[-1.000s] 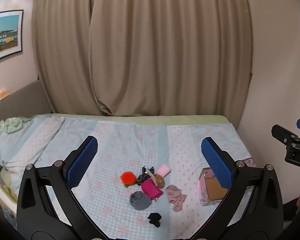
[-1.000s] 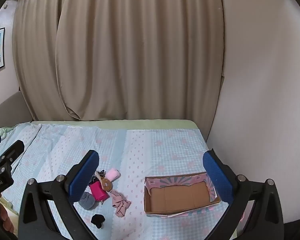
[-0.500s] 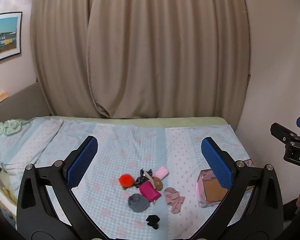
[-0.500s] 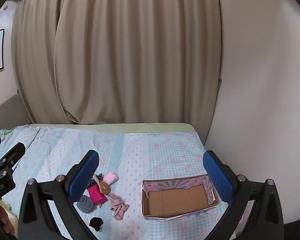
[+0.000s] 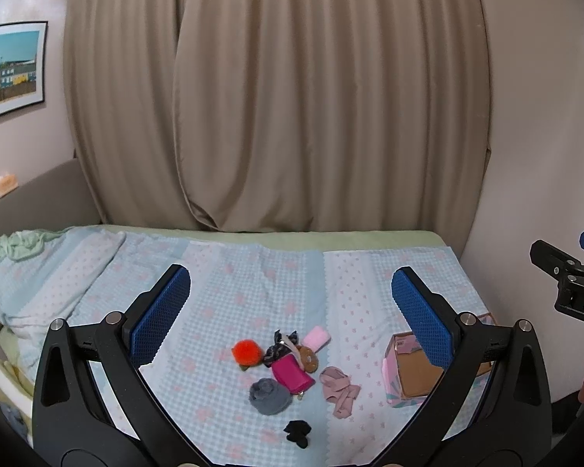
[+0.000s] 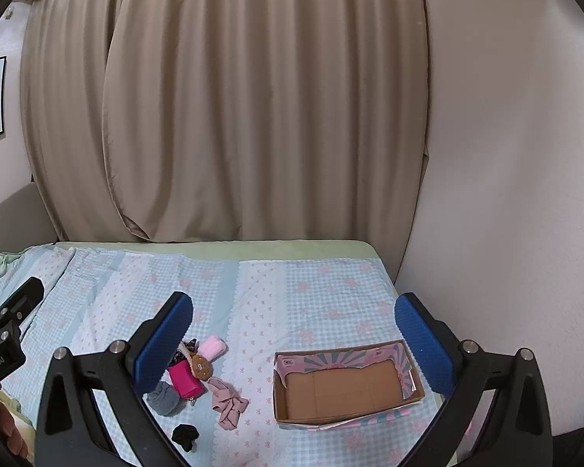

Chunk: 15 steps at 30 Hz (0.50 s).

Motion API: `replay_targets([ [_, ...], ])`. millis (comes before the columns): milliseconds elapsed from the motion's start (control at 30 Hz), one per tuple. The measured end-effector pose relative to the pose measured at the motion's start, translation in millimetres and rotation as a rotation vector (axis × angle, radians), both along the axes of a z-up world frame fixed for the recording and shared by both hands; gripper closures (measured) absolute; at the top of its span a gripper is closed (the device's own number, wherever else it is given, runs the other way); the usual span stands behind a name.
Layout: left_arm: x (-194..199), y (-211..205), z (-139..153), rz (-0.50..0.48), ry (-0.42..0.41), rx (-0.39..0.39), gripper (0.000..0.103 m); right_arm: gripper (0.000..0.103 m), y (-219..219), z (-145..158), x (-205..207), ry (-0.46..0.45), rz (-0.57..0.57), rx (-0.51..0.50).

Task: Organize soft objects

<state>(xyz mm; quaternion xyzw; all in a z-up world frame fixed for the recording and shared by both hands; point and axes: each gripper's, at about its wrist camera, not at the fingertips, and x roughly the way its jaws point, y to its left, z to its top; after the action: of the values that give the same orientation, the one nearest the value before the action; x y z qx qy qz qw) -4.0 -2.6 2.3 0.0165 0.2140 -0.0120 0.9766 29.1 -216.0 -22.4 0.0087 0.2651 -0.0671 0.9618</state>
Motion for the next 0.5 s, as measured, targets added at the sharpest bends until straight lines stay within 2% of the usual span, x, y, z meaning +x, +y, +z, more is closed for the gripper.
replay_targets([
  [500,2.5,-2.0,2.3,0.013,-0.002,0.006,0.000,0.000,-1.3,0.3,-2.5,0.006,-0.008,0.009],
])
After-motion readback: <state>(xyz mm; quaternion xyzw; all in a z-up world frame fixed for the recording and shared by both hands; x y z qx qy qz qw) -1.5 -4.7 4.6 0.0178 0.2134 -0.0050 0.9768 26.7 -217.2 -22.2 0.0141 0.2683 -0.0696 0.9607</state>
